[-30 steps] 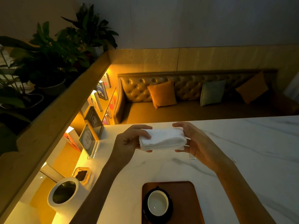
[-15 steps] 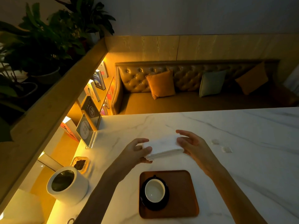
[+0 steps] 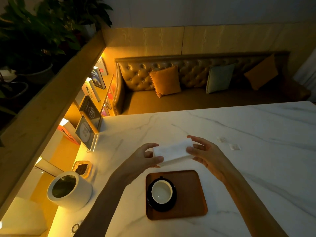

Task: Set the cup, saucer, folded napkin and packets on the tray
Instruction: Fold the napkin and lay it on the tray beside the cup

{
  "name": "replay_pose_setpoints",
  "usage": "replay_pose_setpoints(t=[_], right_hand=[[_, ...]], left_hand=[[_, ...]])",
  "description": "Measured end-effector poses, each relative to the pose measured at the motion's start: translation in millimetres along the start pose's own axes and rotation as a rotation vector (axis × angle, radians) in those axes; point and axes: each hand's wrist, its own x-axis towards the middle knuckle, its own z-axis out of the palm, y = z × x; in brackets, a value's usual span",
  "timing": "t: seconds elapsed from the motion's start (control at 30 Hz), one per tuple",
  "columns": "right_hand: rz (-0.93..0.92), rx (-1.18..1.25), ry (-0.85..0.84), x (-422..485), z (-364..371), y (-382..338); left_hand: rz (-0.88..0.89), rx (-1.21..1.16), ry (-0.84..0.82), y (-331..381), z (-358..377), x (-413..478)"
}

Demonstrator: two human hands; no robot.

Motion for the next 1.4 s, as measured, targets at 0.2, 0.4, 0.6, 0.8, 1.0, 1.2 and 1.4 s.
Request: replay_pose_setpoints(t=[0.2,0.4,0.6,0.8,1.0,1.2,1.4], right_hand=[[0.083,0.120,0.065,-6.0,-10.1,23.3],[0.203,0.137,0.214,-14.3,-34.2,71.7],[0.369,0.054,0.235,-29.7,-73.4,134.4],[0.547,-0.013,0.257,-16.1,-99.5,193.1],[0.601,-0.261,0.334,3.0,-116.6,261.0],[0.534,-0.484,0.318,5.9,-120.9,301.3],[0.441,-0.538,0.313,3.5,-114.6,309.1]], left_hand=[[-0.053,-0.012,0.002,-14.6,6.6,18.7],[-0.175,-0.085,-0.035,-50.7,36.3,42.5],[-0.337,-0.030,-0.069,-122.3,73.7,74.9],[-0.455,0.187,0.133,-196.4,107.7,111.2],[-0.440,0.362,0.265,-243.8,146.4,129.7],[-0.498,0.443,0.329,-272.9,163.5,136.8],[-0.473,0.497,0.403,-289.6,173.7,134.0]])
